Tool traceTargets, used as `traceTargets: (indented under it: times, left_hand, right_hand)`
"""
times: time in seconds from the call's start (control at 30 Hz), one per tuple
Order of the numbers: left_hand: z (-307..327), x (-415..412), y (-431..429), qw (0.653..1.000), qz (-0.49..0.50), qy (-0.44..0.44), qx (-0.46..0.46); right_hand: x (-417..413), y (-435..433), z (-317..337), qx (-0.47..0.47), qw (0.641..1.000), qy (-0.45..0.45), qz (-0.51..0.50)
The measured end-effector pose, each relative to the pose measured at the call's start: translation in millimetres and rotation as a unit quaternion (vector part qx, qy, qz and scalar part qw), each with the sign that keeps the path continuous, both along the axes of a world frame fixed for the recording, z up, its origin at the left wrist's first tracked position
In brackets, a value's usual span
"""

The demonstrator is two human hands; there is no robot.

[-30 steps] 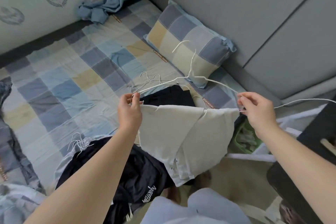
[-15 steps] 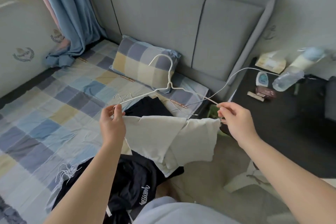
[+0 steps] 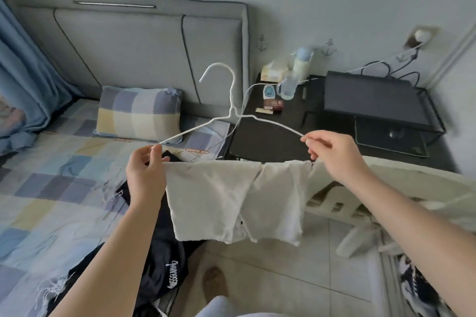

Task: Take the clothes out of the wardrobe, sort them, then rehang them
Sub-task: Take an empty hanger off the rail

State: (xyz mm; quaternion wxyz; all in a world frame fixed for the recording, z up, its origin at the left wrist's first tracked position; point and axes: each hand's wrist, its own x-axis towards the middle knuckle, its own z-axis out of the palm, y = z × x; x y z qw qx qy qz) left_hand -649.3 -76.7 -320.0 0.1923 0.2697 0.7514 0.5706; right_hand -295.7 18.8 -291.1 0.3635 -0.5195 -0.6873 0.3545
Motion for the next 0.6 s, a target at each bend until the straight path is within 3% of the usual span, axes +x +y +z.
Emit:
traceTargets:
  times: [0.23,0.43,0.6]
  left_hand:
    - [0,130,27,0.981,-0.187,0.015,-0.055]
    - [-4,262,64,0.940,-0.335,0.032,-0.063]
    - [-1,383,96,0.884,-0.461,0.050,-0.055]
  right_hand:
    - [127,-43,31,0.010,0.993,-0.116,-0.016]
    - [224,-70,47,-0.013,0.992,-0.105,-0.070]
    - [310,-86,65,-0.026,0.984,-0.110,-0.135]
